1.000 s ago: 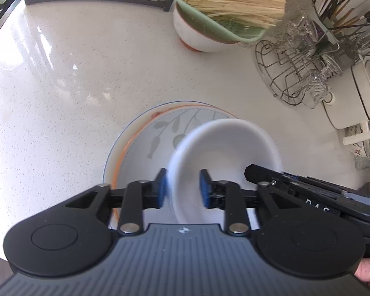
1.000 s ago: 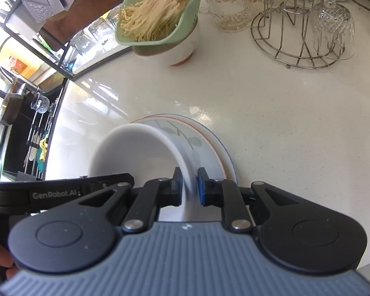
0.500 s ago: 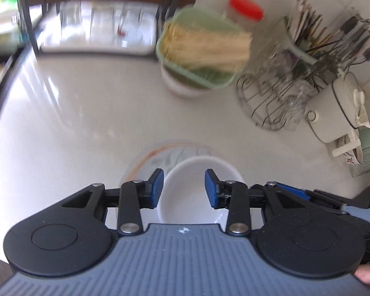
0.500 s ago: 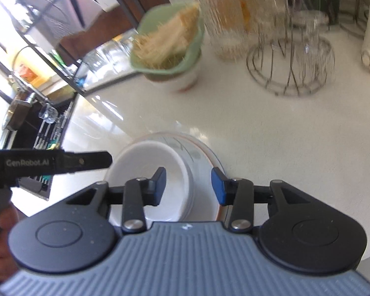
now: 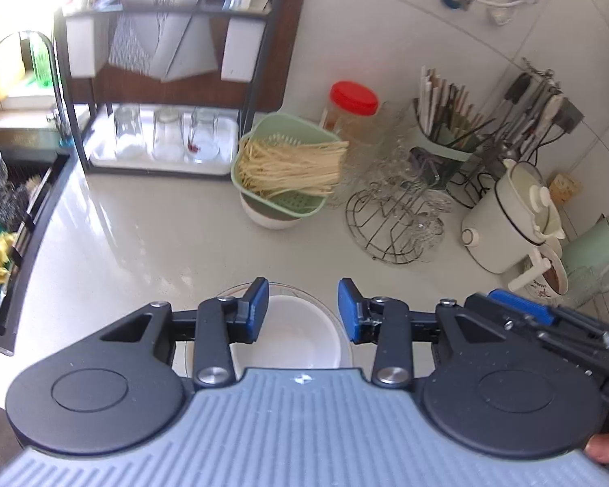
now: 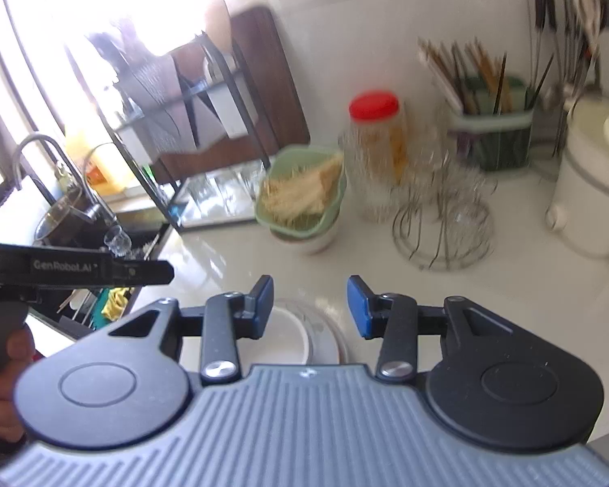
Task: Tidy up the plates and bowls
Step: 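Withdraw the left tool up and away from the plates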
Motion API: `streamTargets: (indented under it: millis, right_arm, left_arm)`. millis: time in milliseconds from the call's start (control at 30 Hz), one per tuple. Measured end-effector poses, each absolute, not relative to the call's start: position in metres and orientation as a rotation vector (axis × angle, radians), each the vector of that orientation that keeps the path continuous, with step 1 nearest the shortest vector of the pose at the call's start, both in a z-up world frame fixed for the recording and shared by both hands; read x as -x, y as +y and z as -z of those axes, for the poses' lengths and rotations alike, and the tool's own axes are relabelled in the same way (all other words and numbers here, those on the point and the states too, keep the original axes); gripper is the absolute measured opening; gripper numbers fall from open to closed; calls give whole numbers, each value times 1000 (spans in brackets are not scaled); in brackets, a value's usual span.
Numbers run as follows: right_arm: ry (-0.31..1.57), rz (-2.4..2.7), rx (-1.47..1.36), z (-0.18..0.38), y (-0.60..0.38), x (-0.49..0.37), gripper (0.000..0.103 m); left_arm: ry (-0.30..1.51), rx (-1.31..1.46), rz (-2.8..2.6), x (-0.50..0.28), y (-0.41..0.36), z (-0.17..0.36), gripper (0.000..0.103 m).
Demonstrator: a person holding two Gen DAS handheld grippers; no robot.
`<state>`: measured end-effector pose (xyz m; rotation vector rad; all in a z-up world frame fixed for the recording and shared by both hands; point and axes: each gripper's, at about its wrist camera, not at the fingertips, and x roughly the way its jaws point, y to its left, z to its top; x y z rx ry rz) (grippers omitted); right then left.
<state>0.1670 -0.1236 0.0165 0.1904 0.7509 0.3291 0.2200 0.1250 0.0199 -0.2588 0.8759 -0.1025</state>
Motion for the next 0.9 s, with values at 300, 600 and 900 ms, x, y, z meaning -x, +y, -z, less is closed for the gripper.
streamTargets:
  millis: [300, 600, 900]
  right_arm:
    - [642, -350, -196, -50, -149, -114, 43]
    - [599, -357, -184, -54, -159, -58, 43]
    - [610, -344, -185, -43, -173, -12, 44]
  left_arm:
    - [781, 250, 79, -150, 98, -55, 52]
    - [720, 220, 41, -83, 78, -69, 72]
    - [701, 133, -2, -30, 58, -61, 95]
